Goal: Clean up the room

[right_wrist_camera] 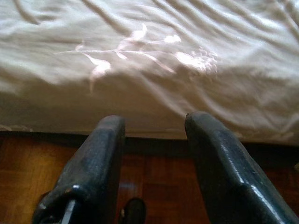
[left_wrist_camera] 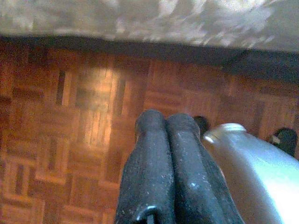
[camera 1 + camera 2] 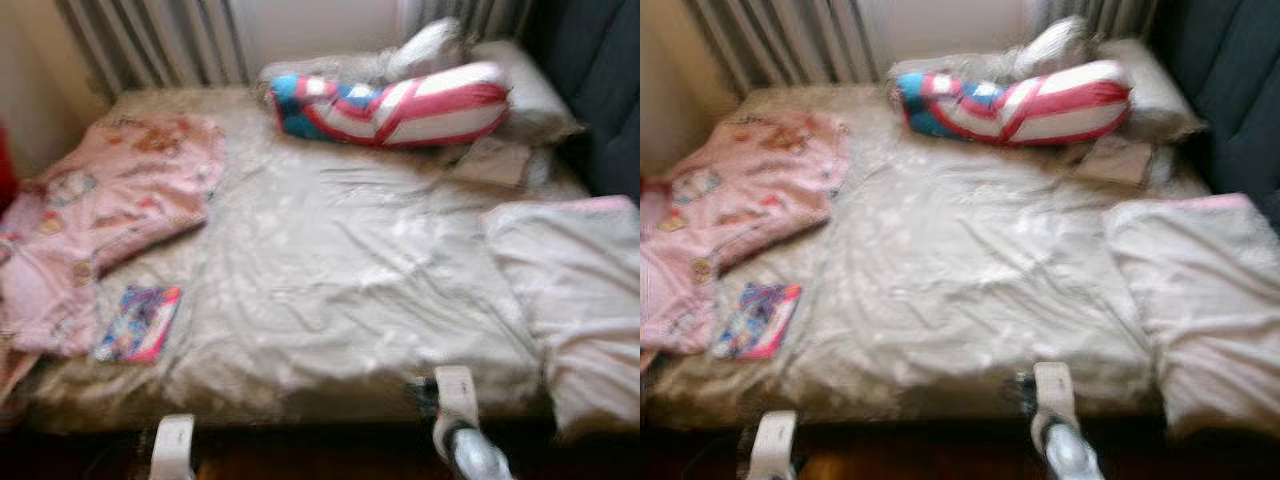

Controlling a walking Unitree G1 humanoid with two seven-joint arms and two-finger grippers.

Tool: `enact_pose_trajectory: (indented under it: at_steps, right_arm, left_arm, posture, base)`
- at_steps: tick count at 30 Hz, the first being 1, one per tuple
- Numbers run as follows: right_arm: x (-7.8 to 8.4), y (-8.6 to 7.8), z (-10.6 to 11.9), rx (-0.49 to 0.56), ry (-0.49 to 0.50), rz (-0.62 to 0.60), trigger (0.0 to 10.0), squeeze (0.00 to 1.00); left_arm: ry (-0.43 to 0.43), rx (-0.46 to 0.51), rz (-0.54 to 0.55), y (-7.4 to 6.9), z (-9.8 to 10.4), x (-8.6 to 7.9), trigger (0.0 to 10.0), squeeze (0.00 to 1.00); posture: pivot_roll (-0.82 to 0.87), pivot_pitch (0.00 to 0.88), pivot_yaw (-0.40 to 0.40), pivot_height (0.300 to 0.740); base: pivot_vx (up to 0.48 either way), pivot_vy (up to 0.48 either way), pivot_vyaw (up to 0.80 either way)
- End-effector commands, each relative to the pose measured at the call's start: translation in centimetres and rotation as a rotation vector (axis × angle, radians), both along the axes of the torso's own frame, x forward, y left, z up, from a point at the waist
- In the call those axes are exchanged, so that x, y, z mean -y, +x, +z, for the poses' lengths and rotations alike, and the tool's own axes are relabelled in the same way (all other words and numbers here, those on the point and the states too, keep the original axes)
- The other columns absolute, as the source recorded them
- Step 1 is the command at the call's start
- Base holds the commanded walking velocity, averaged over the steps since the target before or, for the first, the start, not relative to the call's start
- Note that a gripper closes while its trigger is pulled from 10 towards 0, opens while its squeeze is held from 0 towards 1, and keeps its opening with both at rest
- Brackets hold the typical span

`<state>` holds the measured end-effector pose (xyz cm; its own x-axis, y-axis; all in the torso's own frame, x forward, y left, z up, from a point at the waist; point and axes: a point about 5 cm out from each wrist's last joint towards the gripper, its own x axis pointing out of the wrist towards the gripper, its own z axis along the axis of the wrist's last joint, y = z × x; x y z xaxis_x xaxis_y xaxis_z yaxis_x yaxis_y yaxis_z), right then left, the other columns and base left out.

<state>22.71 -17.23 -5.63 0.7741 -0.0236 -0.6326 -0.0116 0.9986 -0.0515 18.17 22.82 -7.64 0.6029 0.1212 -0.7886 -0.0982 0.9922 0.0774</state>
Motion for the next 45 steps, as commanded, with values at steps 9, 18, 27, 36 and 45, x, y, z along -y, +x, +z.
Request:
enact_pose_trajectory:
  at_steps: [9,18,27,36,45]
  right_arm:
    - [-0.71,0.41,0.21,0.012,0.031,-0.017,10.0,0.0]
    - [-0.71,0.48,0.24,0.011,0.028,-0.017,10.0,0.0]
    - [-0.77,0.54,0.26,0.009,0.03,-0.014,10.0,0.0]
    - [-0.89,0.59,0.29,0.012,0.034,-0.014,10.0,0.0]
    - [-0.91,0.64,0.33,0.015,0.036,-0.012,10.0,0.0]
  left_arm:
    - [0.011,-0.027,0.007,-0.51,-0.14,-0.57,10.0,0.0]
    - [0.01,-0.026,0.007,-0.47,-0.13,-0.56,10.0,0.0]
    - [0.01,-0.025,0.008,-0.41,-0.1,-0.58,10.0,0.0]
    - [0.01,-0.025,0.009,-0.4,-0.08,-0.64,10.0,0.0]
    - [0.009,-0.026,0.01,-0.41,-0.09,-0.61,10.0,0.0]
  posture:
    - [-0.1,0.089,0.027,0.74]
    - [-0.1,0.097,0.027,0.74]
    - [-0.1,0.104,0.028,0.74]
    - [-0.1,0.112,0.028,0.74]
    - [-0.1,0.118,0.026,0.74]
  base:
    - [0.0,0.335,0.0]
    - [0.0,0.334,0.0]
    - [0.0,0.335,0.0]
    - [0.0,0.337,0.0]
    - [0.0,0.334,0.0]
